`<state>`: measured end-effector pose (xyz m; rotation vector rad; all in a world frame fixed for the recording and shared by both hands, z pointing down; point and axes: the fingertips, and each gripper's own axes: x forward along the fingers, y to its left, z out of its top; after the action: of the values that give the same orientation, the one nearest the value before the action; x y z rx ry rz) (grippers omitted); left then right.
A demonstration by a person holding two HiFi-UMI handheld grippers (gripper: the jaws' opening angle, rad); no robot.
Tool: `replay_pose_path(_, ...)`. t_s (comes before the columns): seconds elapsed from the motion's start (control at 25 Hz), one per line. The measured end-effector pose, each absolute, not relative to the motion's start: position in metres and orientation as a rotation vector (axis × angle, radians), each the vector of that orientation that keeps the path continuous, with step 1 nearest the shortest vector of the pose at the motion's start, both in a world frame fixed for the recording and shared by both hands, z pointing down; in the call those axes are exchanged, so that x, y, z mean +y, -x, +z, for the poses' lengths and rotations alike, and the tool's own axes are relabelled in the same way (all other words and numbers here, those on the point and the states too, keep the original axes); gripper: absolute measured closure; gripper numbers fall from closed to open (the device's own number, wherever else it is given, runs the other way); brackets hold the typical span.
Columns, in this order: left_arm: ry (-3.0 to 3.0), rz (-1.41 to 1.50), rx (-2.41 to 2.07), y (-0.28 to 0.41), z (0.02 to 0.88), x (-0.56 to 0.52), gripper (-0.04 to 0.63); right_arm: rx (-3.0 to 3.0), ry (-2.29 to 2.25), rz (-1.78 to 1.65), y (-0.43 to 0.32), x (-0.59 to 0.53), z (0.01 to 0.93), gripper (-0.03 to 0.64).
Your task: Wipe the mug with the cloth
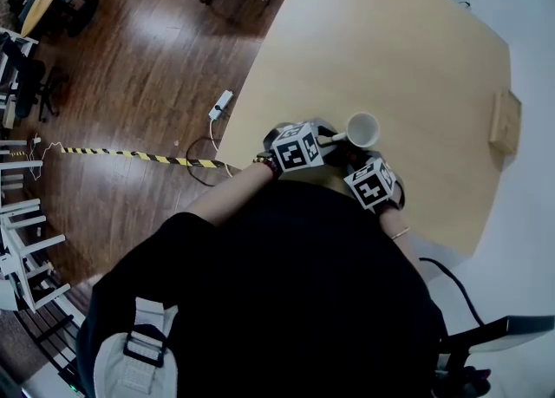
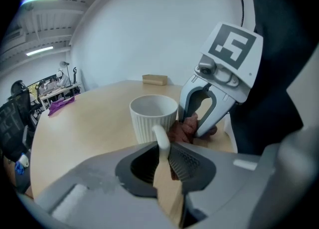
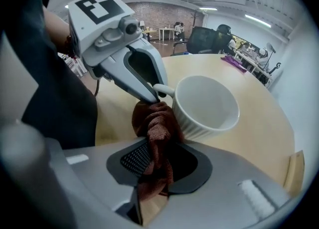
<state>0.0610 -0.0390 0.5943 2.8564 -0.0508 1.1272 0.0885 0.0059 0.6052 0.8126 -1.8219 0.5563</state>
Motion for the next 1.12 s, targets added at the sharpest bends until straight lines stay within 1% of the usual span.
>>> replay_pose_path(0.16,-2.854,1.12,-0.053,-0.061,0.596,-0.04,0.526,-1.8,-0.83,0.616,-0.1,0.011,0.612,0.515)
replay_pose_path(0.36,-2.859,1.115,-0.072,-0.058,0.594,-0.043,0.526,-1.863,-0.935,0.637,-0.112,0.01,0.58,0.515)
replay_pose_path(0.64,-2.855,1.092,-0.158,-0.053,0.594,-0.054,0.523,-1.888,-1.01,0.576,-0.131,0.008,0.549,0.515)
replay_pose_path(0.8,-2.873,1.04,-0.23,-0.048,0.583,-0.064,0.52,-1.881,-1.014,0.586,-0.135,0.002,0.553,0.515)
replay_pose_path(1.12,-2.879,1.037,-0.271,-0.044,0.576,-0.067,0.528,-1.839,-0.967,0.586,-0.133,-0.006,0.585,0.517)
